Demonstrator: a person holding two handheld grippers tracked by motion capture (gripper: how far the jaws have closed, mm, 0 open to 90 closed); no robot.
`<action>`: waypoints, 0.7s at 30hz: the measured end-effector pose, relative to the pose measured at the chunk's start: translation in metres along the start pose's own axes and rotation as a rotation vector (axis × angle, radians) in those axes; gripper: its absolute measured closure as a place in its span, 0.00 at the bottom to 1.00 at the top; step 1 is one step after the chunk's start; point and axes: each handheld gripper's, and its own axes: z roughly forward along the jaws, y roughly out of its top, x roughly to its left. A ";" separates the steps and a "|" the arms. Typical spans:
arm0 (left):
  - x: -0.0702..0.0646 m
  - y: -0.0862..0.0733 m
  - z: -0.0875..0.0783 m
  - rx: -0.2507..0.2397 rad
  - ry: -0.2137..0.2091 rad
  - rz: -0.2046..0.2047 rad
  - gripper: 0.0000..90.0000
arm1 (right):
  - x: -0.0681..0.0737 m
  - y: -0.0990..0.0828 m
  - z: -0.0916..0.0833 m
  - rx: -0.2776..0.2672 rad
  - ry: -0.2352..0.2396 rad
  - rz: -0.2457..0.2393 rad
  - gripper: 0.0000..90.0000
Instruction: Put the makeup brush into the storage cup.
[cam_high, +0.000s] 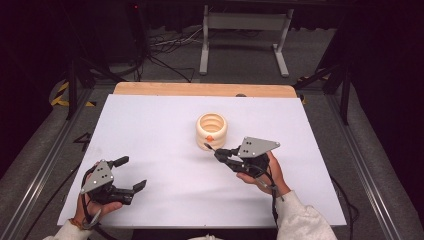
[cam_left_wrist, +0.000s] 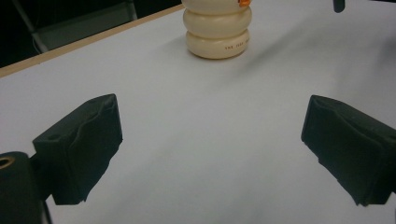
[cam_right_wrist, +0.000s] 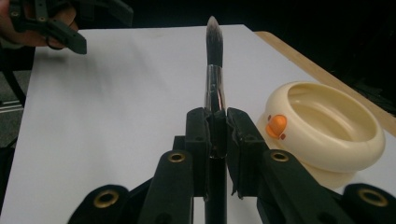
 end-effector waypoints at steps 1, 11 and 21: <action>0.000 0.000 0.000 0.001 -0.004 0.000 0.07 | -0.001 0.001 0.000 -0.007 -0.002 0.009 0.89; 0.000 0.000 -0.003 -0.035 0.000 -0.009 0.06 | -0.008 0.009 -0.002 -0.077 -0.054 0.034 0.89; 0.000 0.000 -0.007 -0.063 -0.013 -0.020 0.04 | -0.019 0.022 -0.002 -0.162 -0.105 0.061 0.89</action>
